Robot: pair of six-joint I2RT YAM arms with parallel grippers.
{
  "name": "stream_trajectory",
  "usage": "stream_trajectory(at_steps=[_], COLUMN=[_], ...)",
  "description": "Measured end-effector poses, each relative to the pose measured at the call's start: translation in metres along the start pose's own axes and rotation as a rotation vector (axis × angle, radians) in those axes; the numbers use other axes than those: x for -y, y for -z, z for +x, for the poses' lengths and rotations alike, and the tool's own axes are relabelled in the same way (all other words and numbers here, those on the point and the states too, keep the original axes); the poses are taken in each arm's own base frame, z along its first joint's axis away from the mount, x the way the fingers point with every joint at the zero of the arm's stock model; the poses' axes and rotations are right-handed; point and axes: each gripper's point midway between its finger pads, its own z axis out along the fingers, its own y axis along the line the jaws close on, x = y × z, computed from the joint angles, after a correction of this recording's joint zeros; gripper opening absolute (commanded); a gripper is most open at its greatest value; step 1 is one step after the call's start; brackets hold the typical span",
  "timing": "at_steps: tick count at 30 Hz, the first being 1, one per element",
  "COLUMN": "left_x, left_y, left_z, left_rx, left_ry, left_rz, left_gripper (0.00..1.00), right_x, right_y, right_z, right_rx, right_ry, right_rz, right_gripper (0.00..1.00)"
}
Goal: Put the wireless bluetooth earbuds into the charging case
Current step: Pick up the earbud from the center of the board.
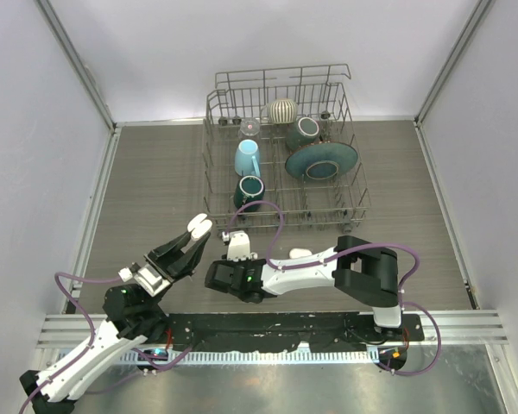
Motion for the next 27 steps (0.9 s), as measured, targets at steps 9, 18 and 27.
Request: stream_trajectory(at_steps=[9, 18, 27], left_x=[0.000, 0.000, -0.001], left_y=[0.000, 0.000, 0.000], left_z=[0.001, 0.001, 0.001], left_rx=[-0.003, -0.003, -0.004], left_ry=[0.000, 0.000, 0.001], left_rz=[0.001, -0.001, -0.003], left_gripper=[0.00, 0.00, 0.00], right_x=[0.006, 0.052, 0.049], right_y=[0.003, 0.035, 0.094], right_z=[0.000, -0.007, -0.089], right_rx=[0.006, 0.093, 0.391], right_ry=[-0.003, 0.005, -0.173], right_rz=[0.008, -0.012, -0.196], right_gripper=[0.01, 0.01, 0.01])
